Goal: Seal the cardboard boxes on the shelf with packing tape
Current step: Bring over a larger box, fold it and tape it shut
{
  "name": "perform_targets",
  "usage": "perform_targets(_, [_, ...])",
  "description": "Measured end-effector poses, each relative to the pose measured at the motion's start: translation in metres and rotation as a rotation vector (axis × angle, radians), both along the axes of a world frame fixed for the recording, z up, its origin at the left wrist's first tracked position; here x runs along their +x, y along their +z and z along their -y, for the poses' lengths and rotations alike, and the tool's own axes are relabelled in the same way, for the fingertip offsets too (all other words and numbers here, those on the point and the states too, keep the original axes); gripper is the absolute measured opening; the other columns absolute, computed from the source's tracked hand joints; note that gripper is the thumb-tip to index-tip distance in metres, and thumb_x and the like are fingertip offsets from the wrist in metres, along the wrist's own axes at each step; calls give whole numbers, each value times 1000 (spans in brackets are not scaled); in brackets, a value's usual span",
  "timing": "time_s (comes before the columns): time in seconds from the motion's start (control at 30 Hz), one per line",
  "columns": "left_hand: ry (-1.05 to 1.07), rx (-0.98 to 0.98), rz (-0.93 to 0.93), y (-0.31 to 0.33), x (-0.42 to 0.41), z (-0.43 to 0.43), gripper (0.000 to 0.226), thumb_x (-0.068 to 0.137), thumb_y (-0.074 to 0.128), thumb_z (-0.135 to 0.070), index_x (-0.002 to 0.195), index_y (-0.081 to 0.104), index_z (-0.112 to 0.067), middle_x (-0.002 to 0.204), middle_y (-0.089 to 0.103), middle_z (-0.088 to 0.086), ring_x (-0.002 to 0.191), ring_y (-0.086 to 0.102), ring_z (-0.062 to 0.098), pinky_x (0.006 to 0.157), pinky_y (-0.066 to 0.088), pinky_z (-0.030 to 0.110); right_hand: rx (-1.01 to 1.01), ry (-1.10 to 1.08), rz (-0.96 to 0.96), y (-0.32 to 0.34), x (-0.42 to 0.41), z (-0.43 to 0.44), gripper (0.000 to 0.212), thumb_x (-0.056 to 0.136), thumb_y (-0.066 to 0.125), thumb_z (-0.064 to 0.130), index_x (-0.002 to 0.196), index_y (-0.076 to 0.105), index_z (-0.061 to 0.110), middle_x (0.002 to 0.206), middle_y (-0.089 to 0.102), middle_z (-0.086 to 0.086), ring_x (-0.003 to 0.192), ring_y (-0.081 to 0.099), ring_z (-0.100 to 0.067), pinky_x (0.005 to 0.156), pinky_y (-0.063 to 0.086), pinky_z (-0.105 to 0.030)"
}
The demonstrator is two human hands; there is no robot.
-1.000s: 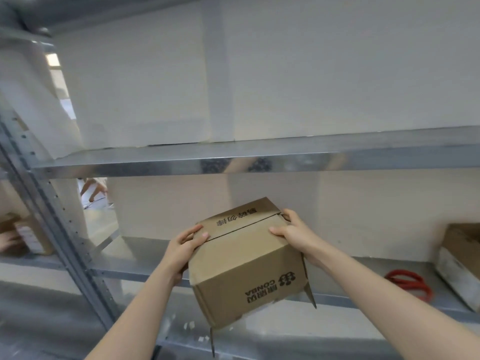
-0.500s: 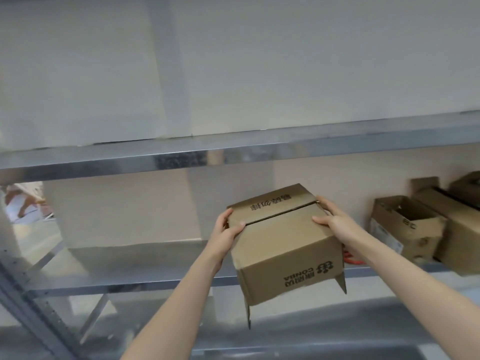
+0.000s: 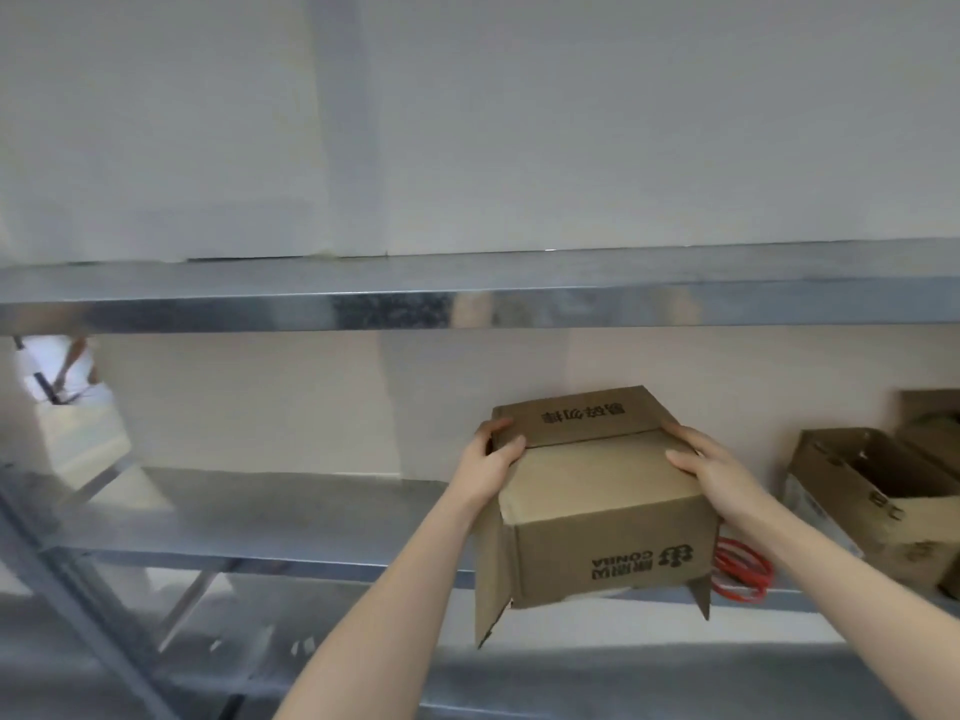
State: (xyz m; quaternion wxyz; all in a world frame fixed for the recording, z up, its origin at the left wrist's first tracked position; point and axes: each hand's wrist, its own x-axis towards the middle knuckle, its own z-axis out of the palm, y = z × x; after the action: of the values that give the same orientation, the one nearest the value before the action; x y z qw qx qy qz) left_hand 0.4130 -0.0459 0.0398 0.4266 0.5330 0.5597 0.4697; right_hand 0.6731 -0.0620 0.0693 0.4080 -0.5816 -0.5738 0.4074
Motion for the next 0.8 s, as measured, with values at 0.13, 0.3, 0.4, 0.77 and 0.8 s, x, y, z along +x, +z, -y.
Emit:
perform_targets(0.13, [64, -2, -103, -7, -1, -17, 35, 93, 60, -32, 127, 55, -28, 138, 52, -1, 132, 43, 15, 101, 36, 25, 0, 57, 131, -3, -1, -21, 44, 99, 46, 13, 143, 43, 17, 147, 41, -7, 120, 44, -18, 96, 34, -29])
perform_targets(0.3, [101, -5, -160, -11, 1, -24, 35, 92, 61, -33, 126, 57, -28, 136, 54, -1, 131, 44, 16, 97, 37, 21, 72, 121, 596, 14, -2, -30, 59, 91, 57, 45, 142, 41, 19, 155, 28, -7, 132, 39, -21, 100, 37, -31])
perform_targets(0.4, [77, 3, -242, -10, 2, -30, 39, 91, 62, -34, 129, 54, -31, 136, 53, -1, 129, 46, 18, 95, 37, 21, 160, 150, 1027, 22, -22, -27, 96, 74, 47, 82, 149, 29, 24, 162, -3, 1, 147, 14, -23, 116, 18, -47])
perform_targets(0.77, [178, -143, -584, -44, -59, -63, 32, 96, 46, -11, 125, 59, -13, 131, 59, 7, 119, 55, 23, 90, 40, 22, 92, 388, 1069, 18, -50, -34, 99, 60, 19, 96, 148, 14, 52, 161, 2, 16, 148, -3, -5, 121, 0, -41])
perform_targets(0.8, [147, -160, -625, -51, -62, -66, 33, 94, 46, -7, 124, 60, -13, 132, 59, 7, 120, 55, 22, 94, 41, 23, 89, 382, 1064, 18, -48, -34, 97, 61, 19, 96, 148, 15, 52, 161, 2, 17, 147, -3, -4, 121, 0, -41])
